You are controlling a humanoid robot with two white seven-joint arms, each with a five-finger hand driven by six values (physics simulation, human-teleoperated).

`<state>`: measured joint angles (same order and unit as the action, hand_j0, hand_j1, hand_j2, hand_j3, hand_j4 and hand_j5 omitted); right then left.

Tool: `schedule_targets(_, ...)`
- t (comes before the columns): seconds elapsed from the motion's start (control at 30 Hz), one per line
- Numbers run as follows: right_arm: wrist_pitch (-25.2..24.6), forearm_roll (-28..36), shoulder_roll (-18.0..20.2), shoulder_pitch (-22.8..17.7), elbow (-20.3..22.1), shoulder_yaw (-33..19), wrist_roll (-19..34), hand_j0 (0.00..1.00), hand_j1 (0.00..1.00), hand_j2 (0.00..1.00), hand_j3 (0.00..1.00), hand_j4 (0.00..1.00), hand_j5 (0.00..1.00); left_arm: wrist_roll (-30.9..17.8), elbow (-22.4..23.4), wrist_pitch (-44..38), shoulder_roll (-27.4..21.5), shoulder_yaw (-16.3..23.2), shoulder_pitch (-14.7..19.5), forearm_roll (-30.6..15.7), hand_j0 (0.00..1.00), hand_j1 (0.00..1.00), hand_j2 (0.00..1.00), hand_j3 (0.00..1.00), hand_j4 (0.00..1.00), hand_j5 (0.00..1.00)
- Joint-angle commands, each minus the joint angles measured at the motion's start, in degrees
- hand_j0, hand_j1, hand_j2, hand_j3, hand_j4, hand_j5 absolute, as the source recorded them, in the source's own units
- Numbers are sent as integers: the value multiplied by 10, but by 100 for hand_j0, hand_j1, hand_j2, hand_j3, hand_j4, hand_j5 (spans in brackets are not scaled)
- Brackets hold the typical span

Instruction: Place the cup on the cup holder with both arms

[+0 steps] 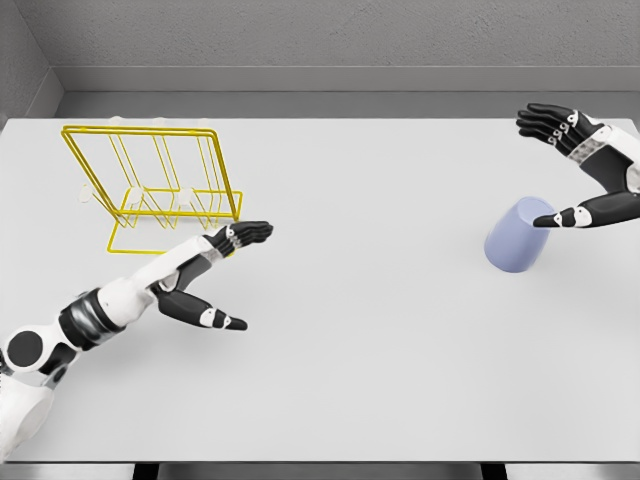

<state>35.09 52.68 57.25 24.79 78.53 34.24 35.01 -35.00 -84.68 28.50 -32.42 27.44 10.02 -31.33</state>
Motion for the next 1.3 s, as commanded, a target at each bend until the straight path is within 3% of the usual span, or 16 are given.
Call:
schedule_targets(0.0,-1,4,0,0,-10,0,0,100,100,100,100,100,100,0,24,-36,30,2,0,-6,100,100,100,100,100,100)
schedule_targets(0.17,-1,4,-24,-1,-74,-4,0,100,100,100,100,100,100,0,58,-32,30,3,9,1,100,100,100,100,100,100)
schedule_targets(0.3,-1,4,-22,-26,-105,-7,0,100,100,100,100,100,100,0,66,-34,29,2,12,-5,100,100,100,100,100,100)
schedule_targets(0.4,-1,5,-14,-74,-138,-9,0,100,100,100,100,100,100,0,102,-35,32,3,33,-5,100,100,100,100,100,100)
schedule_targets(0.53,-1,8,-23,-78,-186,-16,0,100,100,100,100,100,100,0,102,-33,46,2,33,-6,100,100,100,100,100,100)
schedule_targets(0.73,-1,13,-46,-96,-210,-22,0,100,100,100,100,100,100,0,92,-30,53,14,32,7,100,100,100,100,100,100)
schedule_targets(0.83,-1,14,-74,-96,-232,-22,0,100,100,100,100,100,100,0,93,-34,67,18,33,38,100,100,100,100,100,100)
schedule_targets(1.1,-1,14,-103,-93,-260,-33,0,100,100,100,100,100,100,0,93,-97,66,14,46,29,100,100,100,100,100,100)
schedule_targets(1.27,-1,13,-124,-91,-276,-55,0,100,100,100,100,100,100,0,92,-87,67,16,47,31,100,100,100,100,100,100)
